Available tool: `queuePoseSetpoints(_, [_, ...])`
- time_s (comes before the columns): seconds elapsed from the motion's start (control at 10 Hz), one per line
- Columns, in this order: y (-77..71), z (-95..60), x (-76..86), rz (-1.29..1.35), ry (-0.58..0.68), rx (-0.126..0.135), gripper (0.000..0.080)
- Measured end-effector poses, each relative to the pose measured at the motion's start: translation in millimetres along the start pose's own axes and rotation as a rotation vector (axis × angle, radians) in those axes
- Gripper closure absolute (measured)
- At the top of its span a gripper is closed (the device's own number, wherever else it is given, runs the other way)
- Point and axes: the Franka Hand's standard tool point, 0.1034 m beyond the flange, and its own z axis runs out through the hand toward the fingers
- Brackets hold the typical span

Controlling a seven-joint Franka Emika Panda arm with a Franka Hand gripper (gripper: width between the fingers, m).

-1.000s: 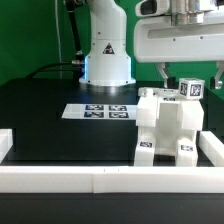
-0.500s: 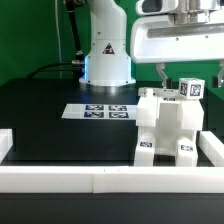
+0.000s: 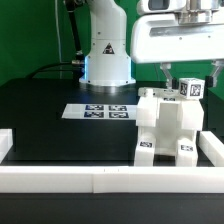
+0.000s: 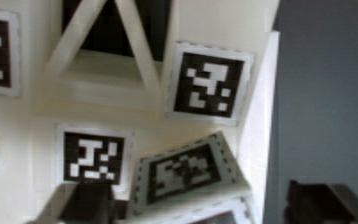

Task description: Assemble chair

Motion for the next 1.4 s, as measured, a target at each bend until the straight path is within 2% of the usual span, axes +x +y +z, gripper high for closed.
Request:
queuePoseSetpoints(0.1, [0.0,0.0,0.0,0.003,0.0,0.0,0.0389])
queuePoseSetpoints(0.2, [0.1,0.0,0.1,0.024,0.0,0.0,0.0512])
queuePoseSetpoints(0.4, [0.0,0.0,0.0,0.036,0.0,0.001,0.0512])
queuePoseSetpoints(1.4, [-2.0,0.0,-0.3,0.629,-0.003,0.009,0.0511])
